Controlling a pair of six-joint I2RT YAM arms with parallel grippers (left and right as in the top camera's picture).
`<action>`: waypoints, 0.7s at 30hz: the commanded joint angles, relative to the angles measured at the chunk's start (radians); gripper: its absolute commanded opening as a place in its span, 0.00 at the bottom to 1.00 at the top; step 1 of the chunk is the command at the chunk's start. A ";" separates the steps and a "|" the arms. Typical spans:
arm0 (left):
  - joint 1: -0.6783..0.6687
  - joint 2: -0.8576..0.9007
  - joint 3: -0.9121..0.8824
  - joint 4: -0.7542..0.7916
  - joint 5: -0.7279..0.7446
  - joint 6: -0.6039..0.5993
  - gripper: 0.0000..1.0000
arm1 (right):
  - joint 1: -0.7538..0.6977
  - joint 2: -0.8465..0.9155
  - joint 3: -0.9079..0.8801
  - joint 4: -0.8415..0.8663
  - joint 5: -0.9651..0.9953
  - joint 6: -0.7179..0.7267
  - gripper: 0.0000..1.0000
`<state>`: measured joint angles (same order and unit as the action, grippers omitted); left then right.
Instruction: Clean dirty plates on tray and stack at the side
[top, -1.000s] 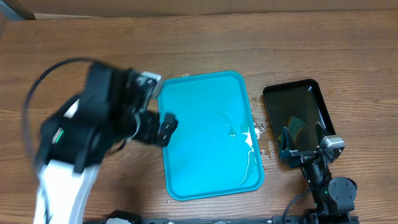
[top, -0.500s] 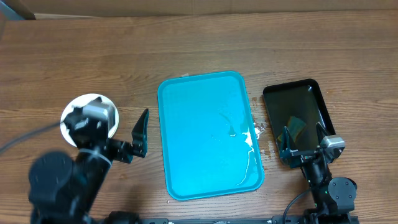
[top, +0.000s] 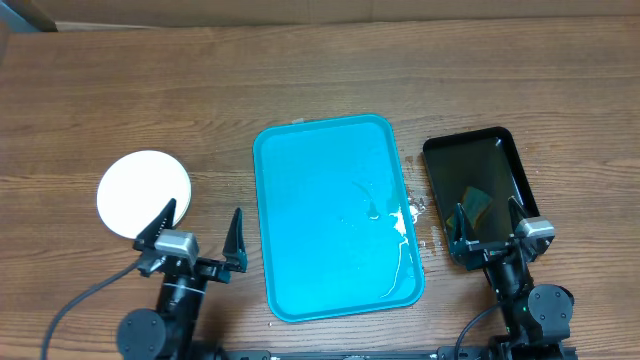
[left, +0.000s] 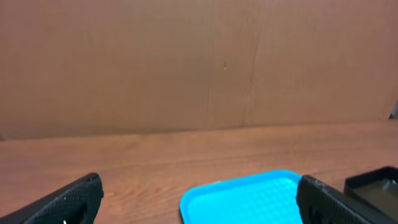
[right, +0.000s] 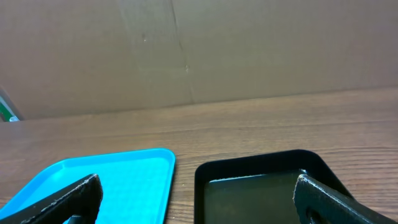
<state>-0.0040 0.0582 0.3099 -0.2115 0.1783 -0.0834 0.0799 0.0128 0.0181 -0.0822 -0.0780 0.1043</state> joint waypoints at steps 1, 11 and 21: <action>0.005 -0.055 -0.095 0.055 -0.010 -0.068 1.00 | -0.001 -0.006 -0.010 0.005 0.006 -0.001 1.00; 0.003 -0.055 -0.291 0.215 -0.012 -0.078 1.00 | -0.001 -0.006 -0.010 0.005 0.006 -0.001 1.00; 0.003 -0.053 -0.305 0.149 -0.015 -0.078 1.00 | -0.001 -0.006 -0.010 0.005 0.006 -0.001 1.00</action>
<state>-0.0040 0.0158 0.0082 -0.0471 0.1776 -0.1520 0.0803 0.0128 0.0181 -0.0818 -0.0780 0.1043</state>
